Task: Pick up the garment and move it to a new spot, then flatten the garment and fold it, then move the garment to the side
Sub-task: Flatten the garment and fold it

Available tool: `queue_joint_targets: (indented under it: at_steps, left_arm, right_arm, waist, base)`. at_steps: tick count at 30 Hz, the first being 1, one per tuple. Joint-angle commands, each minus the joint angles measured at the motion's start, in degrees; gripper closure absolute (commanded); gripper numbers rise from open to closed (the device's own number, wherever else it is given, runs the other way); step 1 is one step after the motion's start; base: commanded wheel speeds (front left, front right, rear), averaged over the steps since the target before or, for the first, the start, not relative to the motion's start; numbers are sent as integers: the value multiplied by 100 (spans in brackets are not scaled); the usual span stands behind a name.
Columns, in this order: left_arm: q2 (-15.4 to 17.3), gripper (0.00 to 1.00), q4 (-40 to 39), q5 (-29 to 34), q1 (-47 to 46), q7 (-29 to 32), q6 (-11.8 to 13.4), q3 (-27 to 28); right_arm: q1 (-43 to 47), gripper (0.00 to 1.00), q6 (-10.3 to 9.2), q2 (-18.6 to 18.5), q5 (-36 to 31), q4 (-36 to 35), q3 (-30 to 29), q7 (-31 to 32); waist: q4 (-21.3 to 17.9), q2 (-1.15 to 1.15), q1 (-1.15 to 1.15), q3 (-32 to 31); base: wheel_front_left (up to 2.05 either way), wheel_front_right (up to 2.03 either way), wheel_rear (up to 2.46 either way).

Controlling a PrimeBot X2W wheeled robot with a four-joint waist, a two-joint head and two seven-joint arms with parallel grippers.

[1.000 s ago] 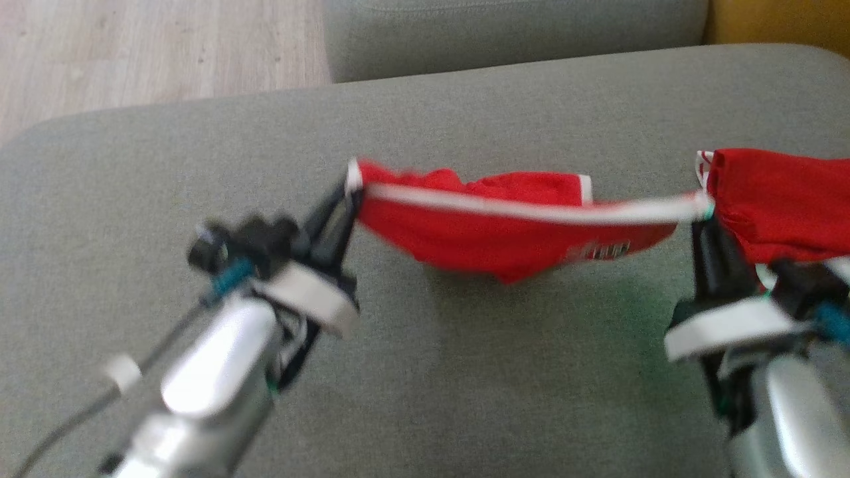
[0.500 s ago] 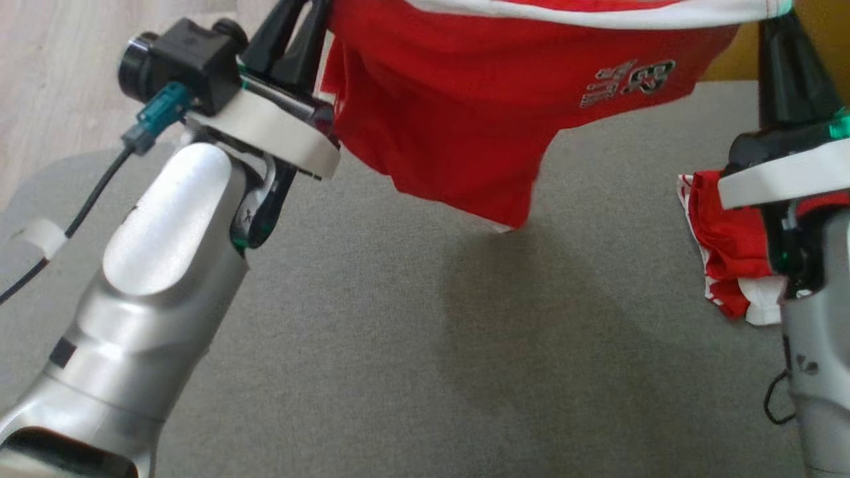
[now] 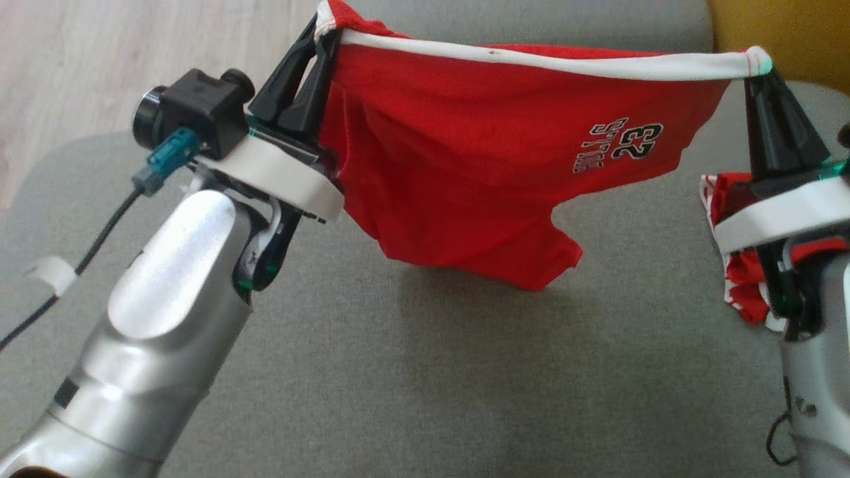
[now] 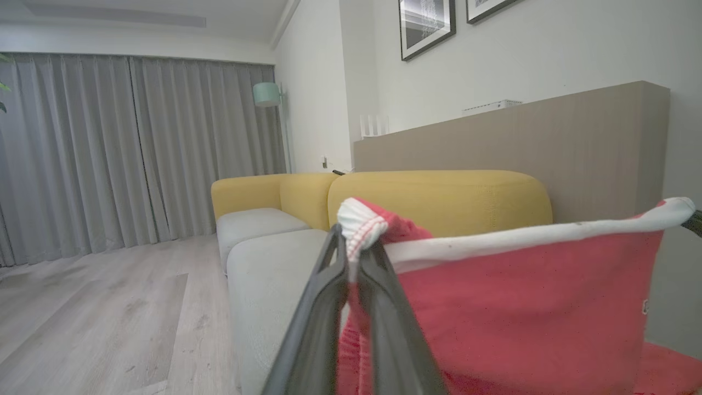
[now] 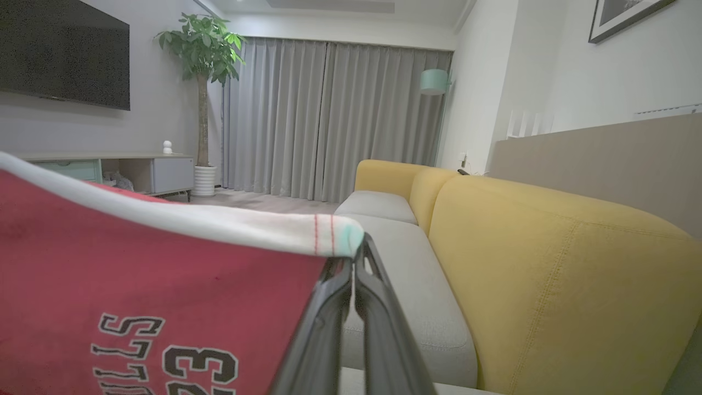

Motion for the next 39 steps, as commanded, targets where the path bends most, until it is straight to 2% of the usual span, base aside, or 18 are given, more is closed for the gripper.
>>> queue_joint_targets:
  at_steps: [1,9,13,17,22,26,32,39]
  left_arm:
    - [222,100,-229,-97,-409,57,40,302]
    - [426,100,194,-82,-1290,172,-140,506]
    - [443,100,852,-26,-2207,91,-265,668]
    - [441,100,1585,49,-3077,-218,-327,844]
    - [321,100,2329,60,-3836,-730,-455,953]
    - [89,100,2842,-17,-3764,-935,-606,820]
    - [-166,100,3152,-49,-2865,-1124,-716,474]
    - [-87,100,2798,-176,-1399,-1165,-748,-280]
  right_arm:
    - [-368,100,-4,-34,37,-209,94,67]
    - [-1665,100,-4,-145,-14,410,409,210]
    - [-2939,100,-4,-118,-8,1154,627,167]
    - [-4178,100,-4,-13,-176,2082,777,-155]
    - [-5085,100,-4,145,-447,3007,714,-655]
    - [-5055,100,-4,100,-563,3666,907,-887]
    - [-4455,100,-4,-300,-629,4372,1289,-1078]
    - [-3447,100,-4,-804,-114,4710,2107,-910]
  waist:
    - [1,0,0,238]
    - [-100,0,0,1229]
    - [-133,0,0,1777]
    - [-165,0,0,2106]
    - [-127,0,0,2356]
    - [-33,0,0,2354]
    - [153,0,0,2202]
    - [246,0,0,1740]
  base:
    - [0,0,0]
    - [0,0,0]
    - [0,0,0]
    - [0,0,0]
    - [0,0,0]
    - [0,0,0]
    - [0,0,0]
    - [0,0,0]
